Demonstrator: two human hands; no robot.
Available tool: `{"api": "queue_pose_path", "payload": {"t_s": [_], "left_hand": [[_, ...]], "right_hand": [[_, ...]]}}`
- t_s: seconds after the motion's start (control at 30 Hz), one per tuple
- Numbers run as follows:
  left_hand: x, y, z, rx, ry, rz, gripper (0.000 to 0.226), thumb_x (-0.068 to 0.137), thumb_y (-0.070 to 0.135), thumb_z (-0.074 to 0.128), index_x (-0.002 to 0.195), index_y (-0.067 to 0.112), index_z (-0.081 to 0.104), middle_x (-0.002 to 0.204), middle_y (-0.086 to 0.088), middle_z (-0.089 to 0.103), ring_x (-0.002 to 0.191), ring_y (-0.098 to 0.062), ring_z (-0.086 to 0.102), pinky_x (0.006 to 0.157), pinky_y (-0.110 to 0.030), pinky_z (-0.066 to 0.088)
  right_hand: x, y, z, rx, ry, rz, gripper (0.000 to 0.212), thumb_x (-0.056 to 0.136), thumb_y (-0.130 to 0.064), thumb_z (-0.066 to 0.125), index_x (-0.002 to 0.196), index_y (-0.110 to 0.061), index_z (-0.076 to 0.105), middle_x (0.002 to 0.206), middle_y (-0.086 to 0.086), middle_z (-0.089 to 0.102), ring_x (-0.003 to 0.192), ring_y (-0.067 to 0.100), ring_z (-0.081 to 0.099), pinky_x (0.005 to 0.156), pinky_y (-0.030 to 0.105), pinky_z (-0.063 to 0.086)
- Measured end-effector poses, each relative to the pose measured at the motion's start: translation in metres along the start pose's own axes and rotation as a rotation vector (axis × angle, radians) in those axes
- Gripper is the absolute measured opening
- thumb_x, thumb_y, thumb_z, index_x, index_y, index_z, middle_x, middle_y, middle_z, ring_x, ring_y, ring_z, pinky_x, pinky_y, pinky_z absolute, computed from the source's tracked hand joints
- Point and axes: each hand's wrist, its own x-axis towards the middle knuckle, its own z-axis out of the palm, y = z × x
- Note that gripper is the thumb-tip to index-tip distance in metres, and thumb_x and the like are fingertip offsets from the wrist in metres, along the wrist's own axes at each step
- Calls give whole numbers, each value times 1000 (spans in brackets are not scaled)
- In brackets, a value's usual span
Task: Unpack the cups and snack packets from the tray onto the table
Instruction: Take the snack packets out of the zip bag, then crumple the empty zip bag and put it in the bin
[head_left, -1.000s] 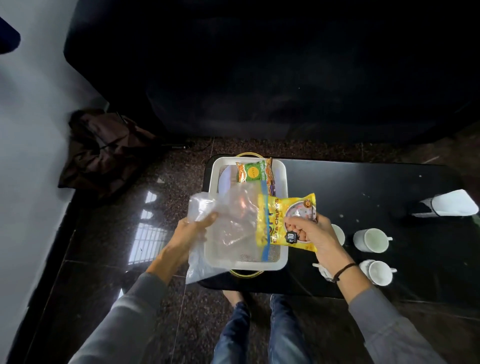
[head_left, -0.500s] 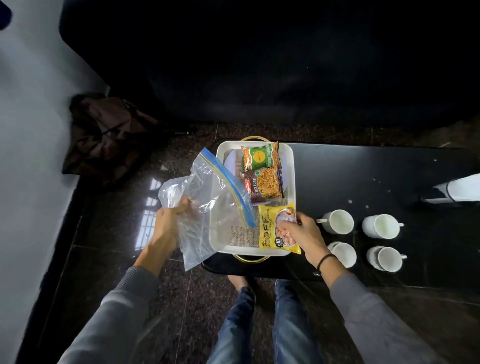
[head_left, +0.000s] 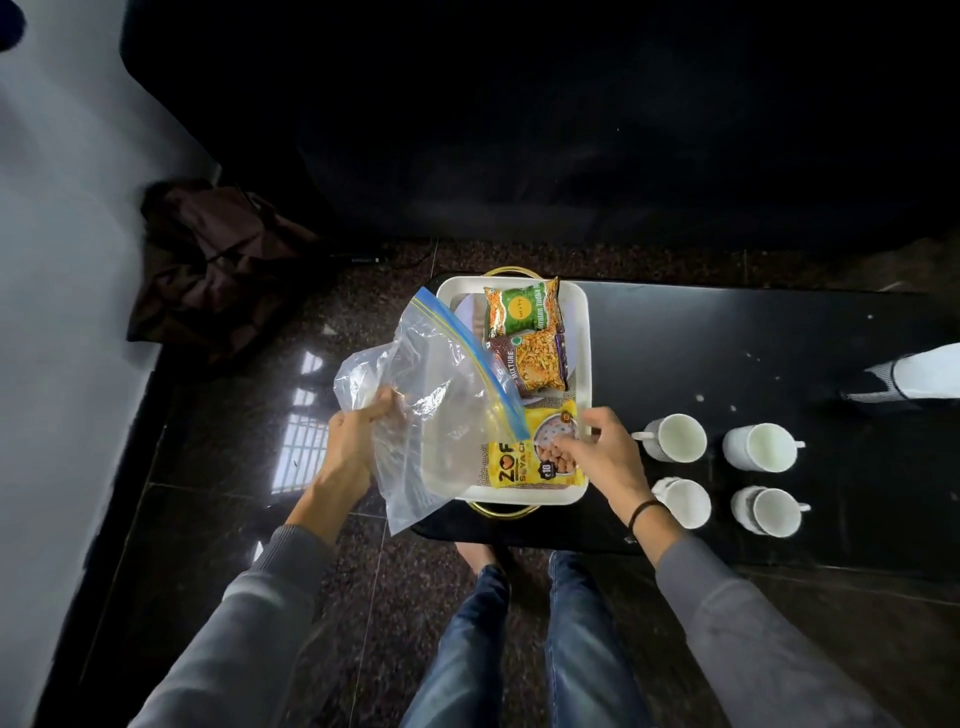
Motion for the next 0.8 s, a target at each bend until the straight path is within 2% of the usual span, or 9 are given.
{"api": "queue_pose_path", "payload": {"t_s": [0.13,0.23,0.33,0.47,0.57,0.6,0.7,0.73,0.8], "left_hand": [[-20,9,15,21,-38,-34,15,84,25,77,76,13,79,78,2,76,78,-19,69,101,-46,52],[-44,19,29,52,-46,2,21,83,26,78,66,14,78,75,-3,72,82,-28,65,88,-45,54],[-68,32,36,7,-44,70,26,87,37,76,82,12,80,92,-12,77,84,-32,72,82,-46,59],[-89,42,43,-22,-28,141,30,91,34,73,109,10,72,103,-13,77,87,-27,75,74,-42,64],[-98,50,52,44,-78,168,37,79,22,82,113,19,66,108,-20,73,86,-31,68,76,-49,57],[-102,54,56,53,-114,161,40,77,18,83,113,19,65,103,-19,72,81,-29,69,71,-43,57],[-121,63,75,125,-234,107,36,83,9,78,117,10,66,88,-9,71,53,-12,67,47,-24,53],[-126,64,82,155,-266,88,32,85,9,75,117,10,68,89,-8,73,56,-13,67,48,-25,53],[-137,67,94,203,-300,40,27,87,10,70,114,9,72,99,-10,76,71,-23,69,66,-36,60]], "right_hand": [[-17,-25,-14,234,-361,-96,68,72,-12,89,128,-41,62,146,-1,45,127,21,56,86,42,63],[-36,-46,-19,267,-489,-80,48,78,-28,89,118,-41,66,135,-12,54,122,21,62,89,42,62],[-48,-55,-29,354,-315,-62,33,87,-37,79,116,-20,74,117,2,75,108,26,73,94,50,59],[-64,-68,-49,612,-15,-10,5,88,-24,77,84,-24,80,84,-2,78,98,22,72,94,51,57],[-76,-83,-51,691,-20,-40,9,87,-19,73,83,-26,77,88,1,77,100,26,71,89,52,57],[-81,-89,-52,711,-45,-56,10,87,-17,72,91,-26,76,95,2,78,104,29,71,85,49,58],[-97,-109,-54,721,-188,-122,43,84,-17,77,122,-32,64,115,1,76,110,27,72,81,45,61],[-103,-115,-55,691,-241,-157,56,82,-20,81,131,-37,58,120,-2,74,110,23,72,84,47,61],[-112,-122,-53,615,-341,-205,83,77,-25,89,145,-42,43,129,-5,70,116,18,70,94,49,59]]}}
